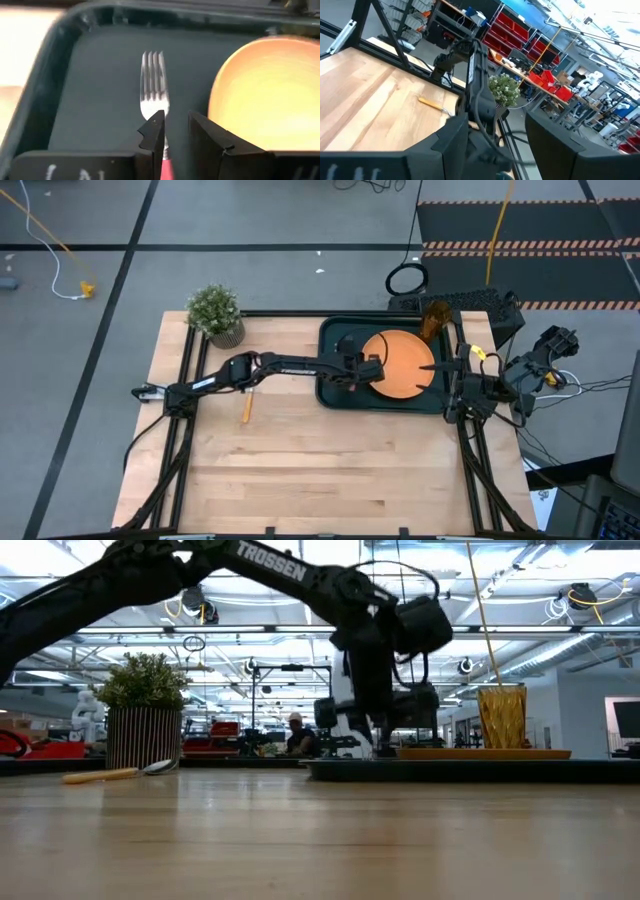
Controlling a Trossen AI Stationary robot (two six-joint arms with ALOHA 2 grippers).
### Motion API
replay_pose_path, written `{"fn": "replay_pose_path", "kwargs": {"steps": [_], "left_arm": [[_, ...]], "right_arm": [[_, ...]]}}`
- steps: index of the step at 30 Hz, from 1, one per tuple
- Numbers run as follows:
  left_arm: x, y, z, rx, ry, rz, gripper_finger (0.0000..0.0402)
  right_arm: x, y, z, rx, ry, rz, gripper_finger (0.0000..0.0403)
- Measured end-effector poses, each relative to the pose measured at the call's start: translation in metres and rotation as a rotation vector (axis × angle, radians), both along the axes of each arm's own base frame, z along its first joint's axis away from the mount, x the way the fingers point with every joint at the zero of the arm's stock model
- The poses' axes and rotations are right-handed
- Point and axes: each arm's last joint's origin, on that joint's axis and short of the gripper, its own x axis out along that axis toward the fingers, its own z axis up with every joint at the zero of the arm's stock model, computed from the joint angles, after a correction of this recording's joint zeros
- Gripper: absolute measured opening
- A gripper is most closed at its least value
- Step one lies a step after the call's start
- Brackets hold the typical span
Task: Pick and place plate/cup/fork/spoon on tray
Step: Put the spoon on the tray
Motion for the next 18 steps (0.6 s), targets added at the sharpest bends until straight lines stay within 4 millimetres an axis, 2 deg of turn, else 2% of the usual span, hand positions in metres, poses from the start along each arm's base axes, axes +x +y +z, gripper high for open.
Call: {"fn": "replay_pose_path", "kwargs": {"steps": [8, 14, 18], "left_arm": [[-0.01, -0.027, 0.05, 0.134, 0.057, -0.066, 0.0088], [-0.038, -0.051, 0.07, 0.127, 0.238, -0.081, 0.0088], [-0.063, -0.065, 0.076, 0.1, 0.372, -0.031, 0.0088]], "right_arm": [[-0.001, -0.002, -0.003, -0.014, 0.02, -0.054, 0.0192], [0.001, -0.001, -0.01, 0.008, 0.008, -0.06, 0.0192], [0.008, 0.002, -0.023, 0.026, -0.022, -0.096, 0.0192]]}}
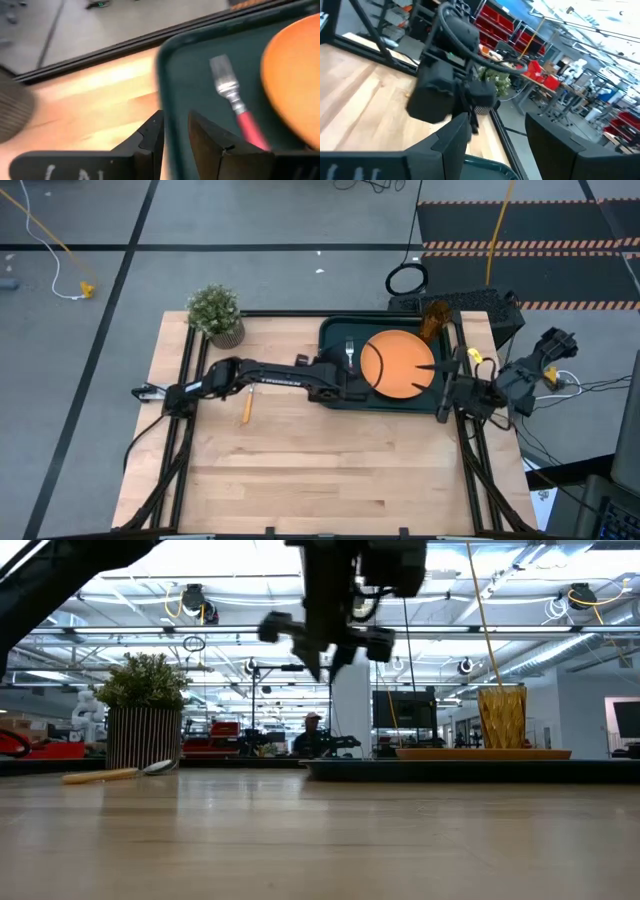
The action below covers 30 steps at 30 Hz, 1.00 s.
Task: Pick and place plate/cup/fork/spoon on tray
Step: Put the spoon on the tray
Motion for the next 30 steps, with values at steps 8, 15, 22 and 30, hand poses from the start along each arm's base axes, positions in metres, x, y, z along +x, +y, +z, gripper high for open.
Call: {"fn": "replay_pose_path", "kwargs": {"steps": [8, 15, 22, 30], "left_arm": [[-0.015, -0.025, 0.0, -0.088, 0.158, -0.039, 0.0088], [-0.015, -0.026, -0.002, -0.169, 0.238, -0.102, 0.0088], [-0.018, -0.03, -0.011, -0.227, 0.27, -0.097, 0.0088], [-0.035, -0.045, -0.049, -0.247, 0.335, -0.003, 0.0088]], "right_arm": [[0.012, 0.002, -0.03, -0.038, -0.107, -0.041, 0.0192], [0.011, 0.0, -0.025, 0.029, -0.203, -0.054, 0.0192], [0.013, 0.003, -0.026, 0.174, -0.237, 0.021, 0.0192], [0.015, 0.01, -0.031, 0.357, -0.214, 0.229, 0.0192]]}}
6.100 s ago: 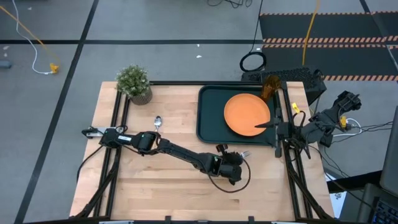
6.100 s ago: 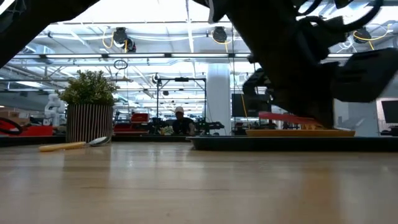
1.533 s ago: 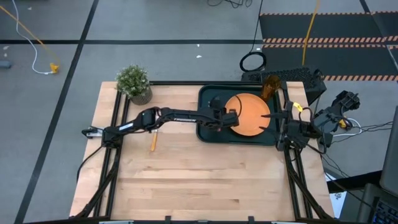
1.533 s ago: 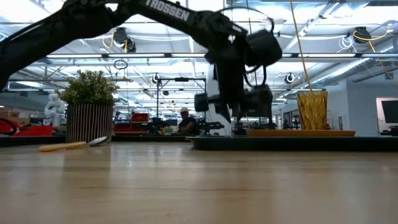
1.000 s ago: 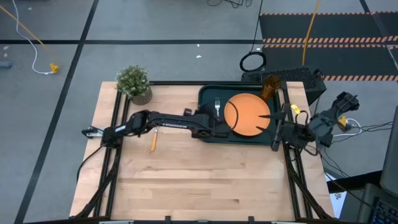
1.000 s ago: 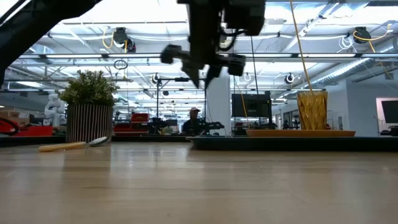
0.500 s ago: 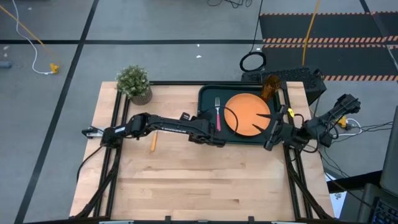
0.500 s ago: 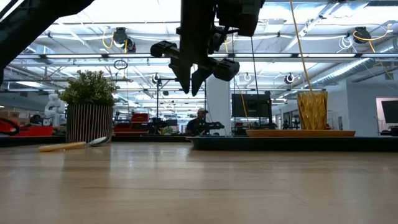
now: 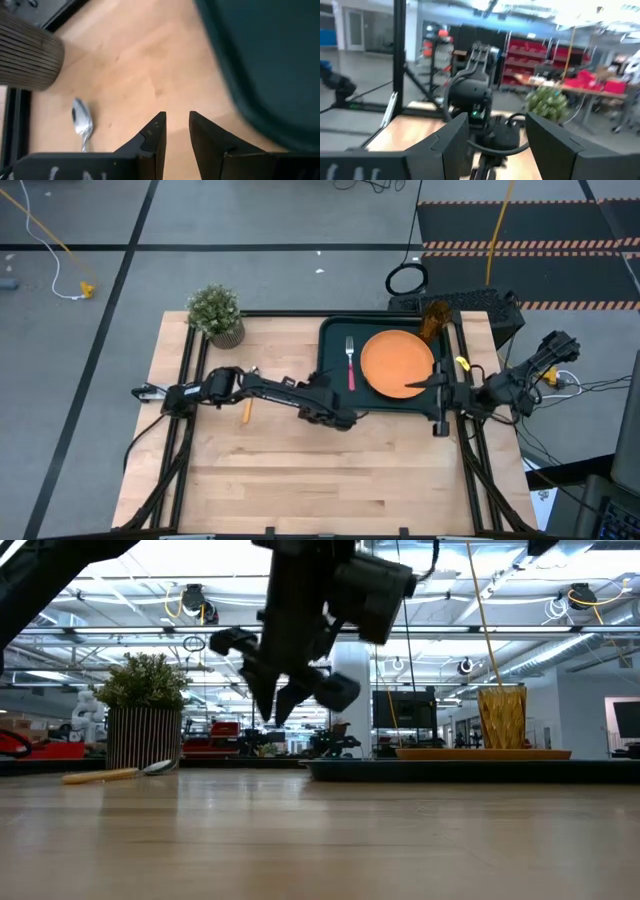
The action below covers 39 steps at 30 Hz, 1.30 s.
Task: Pick and place plate/cup/fork/spoon on tray
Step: Put the spoon on the tray
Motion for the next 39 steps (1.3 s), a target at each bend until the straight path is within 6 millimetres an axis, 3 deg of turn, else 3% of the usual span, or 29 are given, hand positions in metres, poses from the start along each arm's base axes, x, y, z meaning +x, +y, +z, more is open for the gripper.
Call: {"fn": "replay_pose_path", "kwargs": {"steps": [3, 5, 9, 15, 22, 31, 39], "left_arm": [[-0.01, 0.001, -0.005, -0.033, 0.038, 0.013, 0.0088], [-0.019, 0.002, 0.004, -0.03, 0.013, 0.011, 0.0088], [-0.053, -0.003, 0.028, -0.016, -0.044, 0.013, 0.0088], [-0.113, -0.01, 0.057, -0.009, -0.289, 0.037, 0.0088], [-0.161, -0.017, 0.035, -0.091, -0.407, 0.203, 0.0088], [-0.174, -0.023, 0.002, -0.14, -0.389, 0.201, 0.0089], [-0.186, -0.014, -0.013, -0.178, -0.279, 0.201, 0.0101]], "right_arm": [[0.001, 0.001, -0.006, 0.026, 0.053, 0.027, 0.0192], [0.001, 0.002, -0.008, 0.055, 0.068, 0.056, 0.0192], [0.001, 0.005, -0.008, 0.123, 0.071, 0.152, 0.0192], [0.001, 0.005, -0.008, 0.111, 0.068, 0.156, 0.0192], [0.002, 0.003, -0.005, 0.085, 0.042, 0.137, 0.0192], [0.006, -0.002, -0.005, 0.056, 0.037, 0.089, 0.0192], [0.01, -0.004, -0.007, 0.037, 0.053, 0.067, 0.0192]]}}
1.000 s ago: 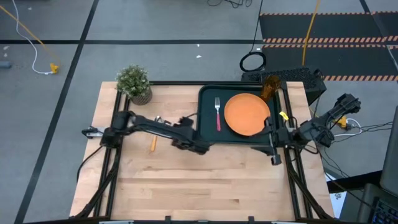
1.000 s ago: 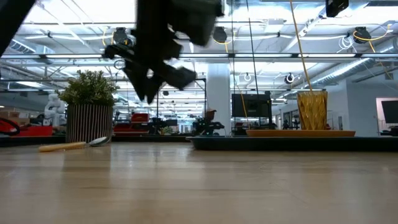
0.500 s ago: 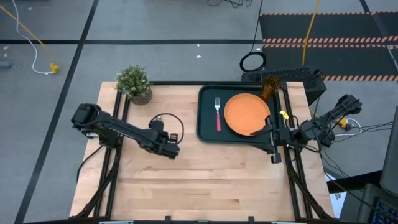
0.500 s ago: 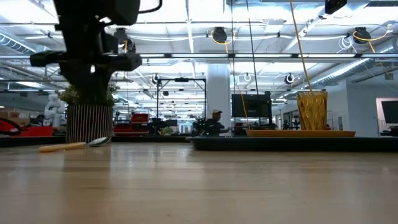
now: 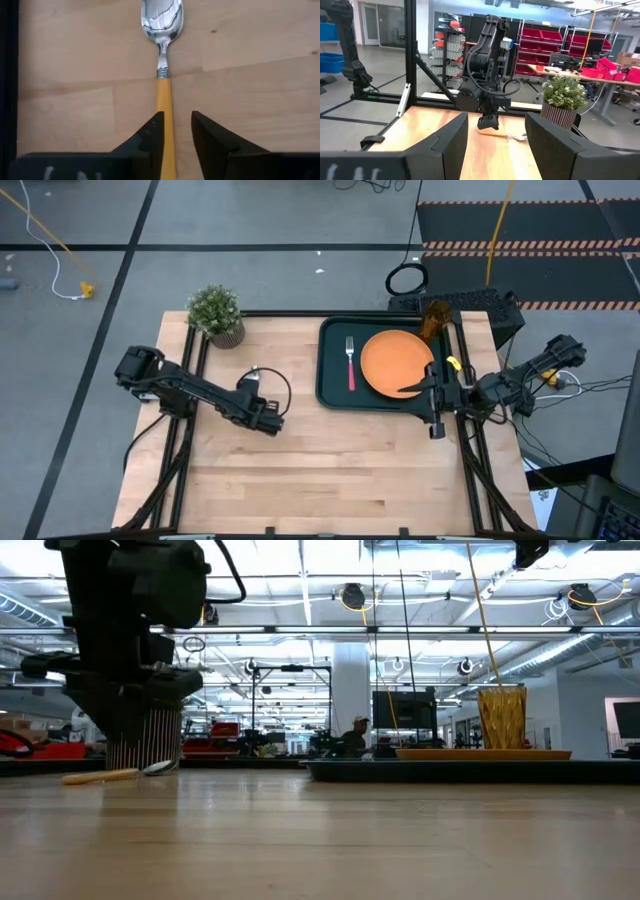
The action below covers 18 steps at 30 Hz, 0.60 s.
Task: Pick and place plate/cup/fork/spoon on tray
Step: Put the spoon on the tray
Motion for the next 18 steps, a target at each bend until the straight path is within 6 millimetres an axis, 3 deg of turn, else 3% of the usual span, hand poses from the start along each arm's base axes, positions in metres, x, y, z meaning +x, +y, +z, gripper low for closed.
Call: {"fn": "replay_pose_path", "kwargs": {"steps": [10, 14, 18], "left_arm": [[-0.011, 0.025, -0.024, -0.016, 0.047, 0.024, 0.0253], [-0.01, 0.035, -0.037, -0.035, -0.007, -0.008, 0.0274], [-0.013, 0.041, -0.044, -0.025, -0.027, -0.014, 0.0263]], "right_arm": [[0.002, -0.001, -0.001, -0.015, 0.009, -0.013, 0.0192], [0.002, -0.001, -0.001, -0.015, 0.009, -0.014, 0.0192], [0.002, -0.001, -0.001, -0.016, 0.008, -0.014, 0.0192]]}}
